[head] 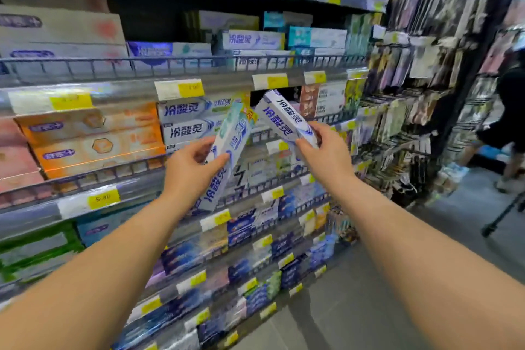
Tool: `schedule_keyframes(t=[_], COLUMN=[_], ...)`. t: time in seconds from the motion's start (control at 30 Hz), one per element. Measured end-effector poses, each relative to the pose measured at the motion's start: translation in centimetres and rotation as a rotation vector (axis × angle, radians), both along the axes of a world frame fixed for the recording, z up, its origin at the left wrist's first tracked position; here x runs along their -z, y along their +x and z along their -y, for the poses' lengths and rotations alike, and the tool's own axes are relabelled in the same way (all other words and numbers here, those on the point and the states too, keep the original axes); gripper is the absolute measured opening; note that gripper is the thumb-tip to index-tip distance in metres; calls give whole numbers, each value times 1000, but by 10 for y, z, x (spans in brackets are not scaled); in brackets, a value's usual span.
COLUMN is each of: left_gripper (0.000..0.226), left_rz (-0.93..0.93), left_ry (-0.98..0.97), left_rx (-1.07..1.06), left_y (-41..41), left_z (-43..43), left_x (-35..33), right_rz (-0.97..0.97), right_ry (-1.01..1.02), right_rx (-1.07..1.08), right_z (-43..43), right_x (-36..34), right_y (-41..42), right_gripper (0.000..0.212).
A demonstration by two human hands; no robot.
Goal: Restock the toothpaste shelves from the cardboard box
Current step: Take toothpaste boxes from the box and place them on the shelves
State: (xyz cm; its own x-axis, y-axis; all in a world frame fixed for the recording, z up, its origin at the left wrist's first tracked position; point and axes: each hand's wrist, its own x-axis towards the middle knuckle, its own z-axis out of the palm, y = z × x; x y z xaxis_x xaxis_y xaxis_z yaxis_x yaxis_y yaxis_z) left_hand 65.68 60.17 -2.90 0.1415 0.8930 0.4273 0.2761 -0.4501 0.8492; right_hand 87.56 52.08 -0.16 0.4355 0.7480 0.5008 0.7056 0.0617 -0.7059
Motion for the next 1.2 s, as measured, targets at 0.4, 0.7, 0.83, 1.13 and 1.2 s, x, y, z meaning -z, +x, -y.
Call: schedule_keyframes(t=[0.4,0.7,0.83,1.13,1.2], left_gripper=[38,40,40,39,38], left_rz=[38,-64,-71,-29,-23], left_ry=[205,330,346,334,334], left_rx=[-282,-444,-497,-608,-617], left_y=[85,94,96,124,127], left_z=[-50,-91,-96,-100,-99], left_x=[-60,-83,-88,-86,-83], right_rz=[467,616,726,832,843], right_ry=[214,459,290,212,182], right_rx=[36,-45,-33,-199,-221], right_z=[-152,-245,-270,-281,-285], right_x=[-79,-136,-152,-122,-122], right_y=[101,99,102,117,120], right_gripper=[39,39,35,48,50])
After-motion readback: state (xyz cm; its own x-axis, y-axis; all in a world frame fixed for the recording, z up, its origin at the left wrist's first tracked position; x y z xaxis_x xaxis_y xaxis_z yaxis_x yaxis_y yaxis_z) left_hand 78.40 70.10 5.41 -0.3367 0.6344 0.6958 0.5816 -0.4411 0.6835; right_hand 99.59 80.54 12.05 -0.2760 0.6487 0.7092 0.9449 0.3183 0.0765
